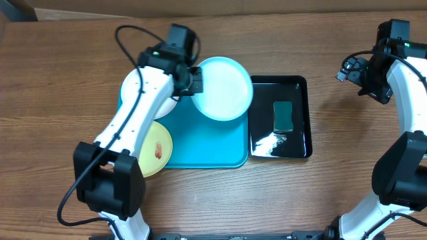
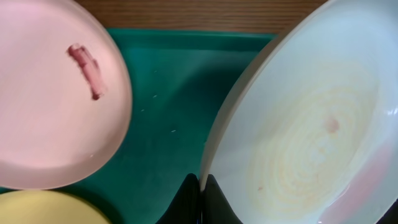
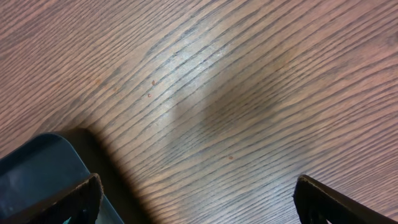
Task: Clean dirty plates on tray and stack at the side
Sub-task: 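Lift the light-blue plate off the tray with the left gripper, then carry the light-blue plate left and set it on the table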
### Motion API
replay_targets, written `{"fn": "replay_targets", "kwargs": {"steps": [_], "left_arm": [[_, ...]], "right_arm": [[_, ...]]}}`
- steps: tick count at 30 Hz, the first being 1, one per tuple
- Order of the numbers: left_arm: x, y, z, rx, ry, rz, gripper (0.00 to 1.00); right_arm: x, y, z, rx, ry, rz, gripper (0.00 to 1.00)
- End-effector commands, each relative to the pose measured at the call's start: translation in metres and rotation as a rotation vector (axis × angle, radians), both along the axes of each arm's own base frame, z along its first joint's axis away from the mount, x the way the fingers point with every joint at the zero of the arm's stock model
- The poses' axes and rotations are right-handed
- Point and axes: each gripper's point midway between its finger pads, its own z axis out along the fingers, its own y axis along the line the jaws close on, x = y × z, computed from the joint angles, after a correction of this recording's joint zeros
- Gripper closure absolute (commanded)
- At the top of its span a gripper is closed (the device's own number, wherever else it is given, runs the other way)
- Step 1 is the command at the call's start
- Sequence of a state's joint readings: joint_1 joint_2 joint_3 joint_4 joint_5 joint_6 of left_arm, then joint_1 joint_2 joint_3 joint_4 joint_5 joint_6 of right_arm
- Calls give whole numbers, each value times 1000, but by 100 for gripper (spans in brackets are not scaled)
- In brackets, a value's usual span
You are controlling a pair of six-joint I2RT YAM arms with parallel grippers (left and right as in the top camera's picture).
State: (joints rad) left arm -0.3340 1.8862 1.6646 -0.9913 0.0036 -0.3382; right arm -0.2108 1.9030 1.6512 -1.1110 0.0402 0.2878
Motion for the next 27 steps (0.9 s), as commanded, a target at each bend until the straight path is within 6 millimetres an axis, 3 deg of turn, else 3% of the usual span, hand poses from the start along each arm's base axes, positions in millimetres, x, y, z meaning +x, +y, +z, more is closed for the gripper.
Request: {"fn": "replay_targets", "kwargs": {"steps": [1,16,27], "left_arm": [[6,-26,15,52,-78,-65,96],[-22,-95,35,342,-295,-205,96],[-56,-134,75,609,-557,-252,96]], "right_arm": [[5,-2,10,-10,-31,-2,0],[5,-2,10,-10,-31,-2,0],[5,-2,10,-10,-31,-2,0]]}}
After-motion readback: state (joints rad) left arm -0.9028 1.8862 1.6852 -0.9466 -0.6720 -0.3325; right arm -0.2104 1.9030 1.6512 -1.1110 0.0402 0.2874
